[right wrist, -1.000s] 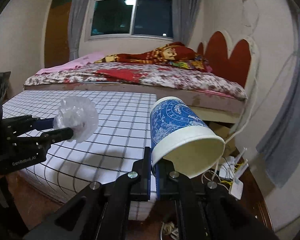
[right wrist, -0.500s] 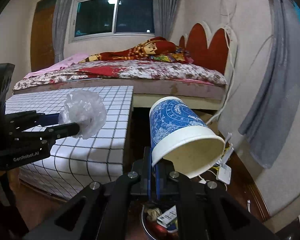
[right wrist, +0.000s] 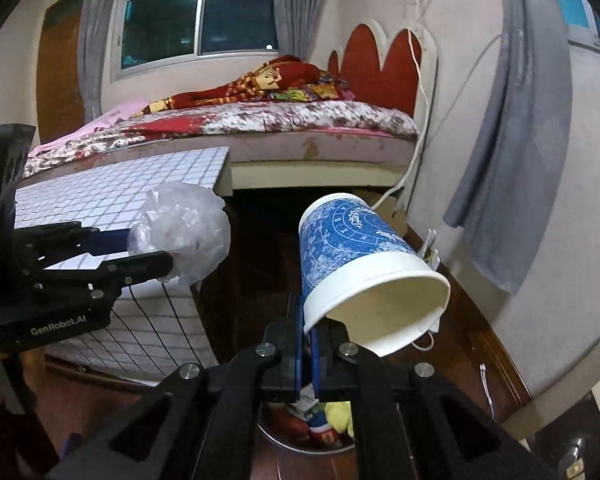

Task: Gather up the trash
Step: 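Carry the paper cup and plastic bag over the black bin with both tools, then open both tools to drop the cup and bag into the bin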

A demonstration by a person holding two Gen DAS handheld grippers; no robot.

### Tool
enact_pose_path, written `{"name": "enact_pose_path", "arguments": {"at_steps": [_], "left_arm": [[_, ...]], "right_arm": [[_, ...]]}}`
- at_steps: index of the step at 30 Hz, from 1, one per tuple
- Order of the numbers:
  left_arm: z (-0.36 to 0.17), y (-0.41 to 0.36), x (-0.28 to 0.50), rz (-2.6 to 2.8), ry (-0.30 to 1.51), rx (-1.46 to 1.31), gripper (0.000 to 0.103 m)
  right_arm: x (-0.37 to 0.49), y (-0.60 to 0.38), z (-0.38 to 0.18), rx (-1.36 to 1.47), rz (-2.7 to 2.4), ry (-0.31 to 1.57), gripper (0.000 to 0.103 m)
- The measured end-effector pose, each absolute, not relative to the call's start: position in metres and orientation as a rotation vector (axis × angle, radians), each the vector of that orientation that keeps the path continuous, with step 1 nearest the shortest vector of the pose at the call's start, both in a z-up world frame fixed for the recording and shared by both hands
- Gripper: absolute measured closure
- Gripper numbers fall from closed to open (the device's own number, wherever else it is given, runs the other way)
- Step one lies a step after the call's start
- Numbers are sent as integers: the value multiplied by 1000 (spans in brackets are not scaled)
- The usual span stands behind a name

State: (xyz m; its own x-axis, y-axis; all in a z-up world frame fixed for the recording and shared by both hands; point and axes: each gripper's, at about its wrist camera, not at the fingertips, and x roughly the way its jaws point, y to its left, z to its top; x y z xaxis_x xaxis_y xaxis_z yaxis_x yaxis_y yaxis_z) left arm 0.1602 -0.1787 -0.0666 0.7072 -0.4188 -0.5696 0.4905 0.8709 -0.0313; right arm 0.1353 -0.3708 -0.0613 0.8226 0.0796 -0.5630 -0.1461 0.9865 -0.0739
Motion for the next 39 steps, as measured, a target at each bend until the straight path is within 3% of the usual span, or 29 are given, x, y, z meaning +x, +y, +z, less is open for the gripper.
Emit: {"name": "enact_pose_path", "arguments": {"at_steps": [16,39], "left_arm": [[-108,-232,162,-598,687,158,60],[-187,-247,202,-571,852,173,60]], "right_arm": [[120,-417,-106,-89,91,707,99],[188,-409,-205,-201,220,951,99]]}}
